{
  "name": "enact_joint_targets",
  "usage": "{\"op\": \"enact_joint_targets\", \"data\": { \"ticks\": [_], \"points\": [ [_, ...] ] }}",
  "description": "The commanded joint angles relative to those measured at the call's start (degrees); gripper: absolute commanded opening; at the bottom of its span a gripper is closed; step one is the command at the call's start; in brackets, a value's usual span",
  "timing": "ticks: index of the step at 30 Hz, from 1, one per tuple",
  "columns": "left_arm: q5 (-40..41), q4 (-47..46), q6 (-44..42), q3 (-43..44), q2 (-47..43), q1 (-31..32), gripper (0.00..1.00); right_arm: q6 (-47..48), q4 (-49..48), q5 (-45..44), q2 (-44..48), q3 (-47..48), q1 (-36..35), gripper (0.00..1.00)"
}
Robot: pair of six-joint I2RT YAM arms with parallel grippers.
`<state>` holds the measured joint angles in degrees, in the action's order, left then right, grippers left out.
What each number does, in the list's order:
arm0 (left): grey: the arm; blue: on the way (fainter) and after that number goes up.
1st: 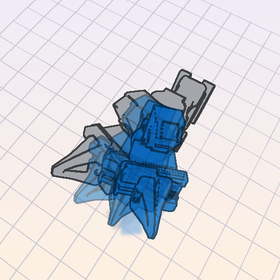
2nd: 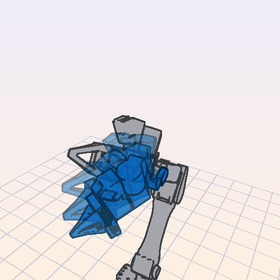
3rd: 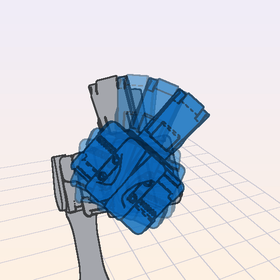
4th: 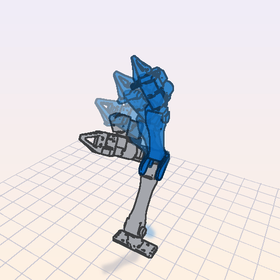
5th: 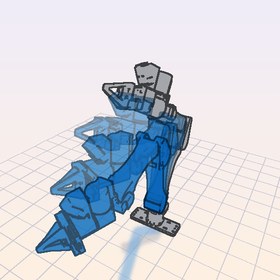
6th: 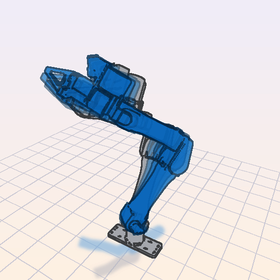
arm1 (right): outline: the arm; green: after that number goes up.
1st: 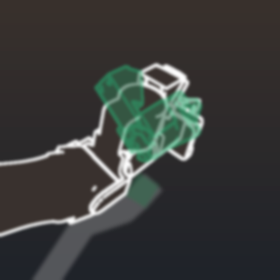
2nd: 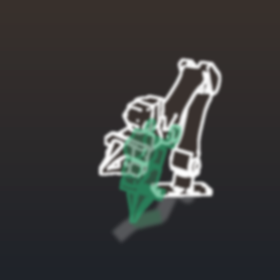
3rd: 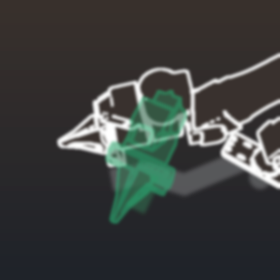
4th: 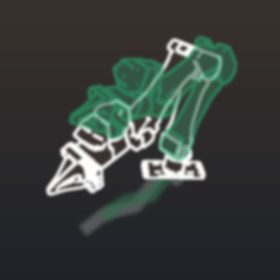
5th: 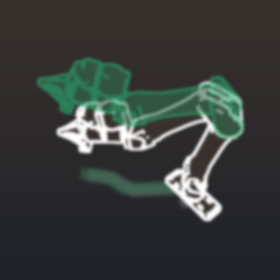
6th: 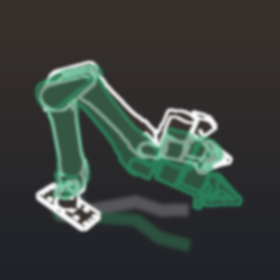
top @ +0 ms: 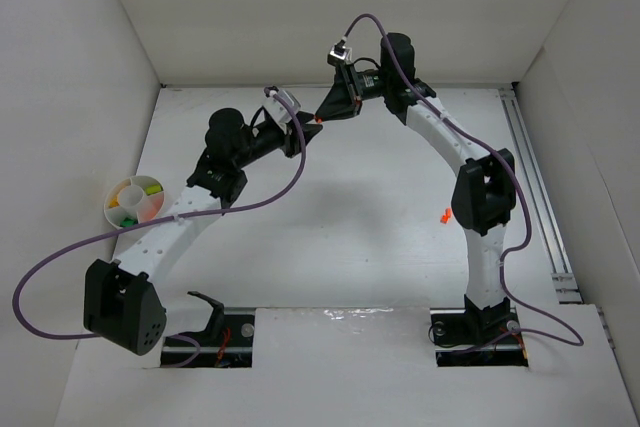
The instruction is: Sort the legos into containers by color
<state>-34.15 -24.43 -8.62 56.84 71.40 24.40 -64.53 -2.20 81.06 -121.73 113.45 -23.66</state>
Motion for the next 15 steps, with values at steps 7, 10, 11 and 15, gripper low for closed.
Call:
{"op": "enact_joint_targets", "data": {
  "ticks": [7, 10, 11, 15],
  "points": [
    [1.10, -3.00, 0.27, 1.08, -1.17, 0.21, 0.22, -0.33, -4.21, 0.59, 1.85, -0.42, -0.33, 0.01],
    [1.63, -3.00, 0.27, 1.08, -1.17, 0.21, 0.19, -0.33, -4.22, 0.59, 1.85, -0.42, -0.33, 0.01],
    [1.63, -3.00, 0.27, 1.08, -1.17, 0.73, 0.17, -0.33, -4.22, 0.59, 1.85, -0.42, -0.33, 0.01],
    [1.63, -3.00, 0.27, 1.61, -1.70, 0.73, 0.11, -0.33, -4.22, 0.07, 1.85, -0.94, -0.33, 0.16]
  ]
}}
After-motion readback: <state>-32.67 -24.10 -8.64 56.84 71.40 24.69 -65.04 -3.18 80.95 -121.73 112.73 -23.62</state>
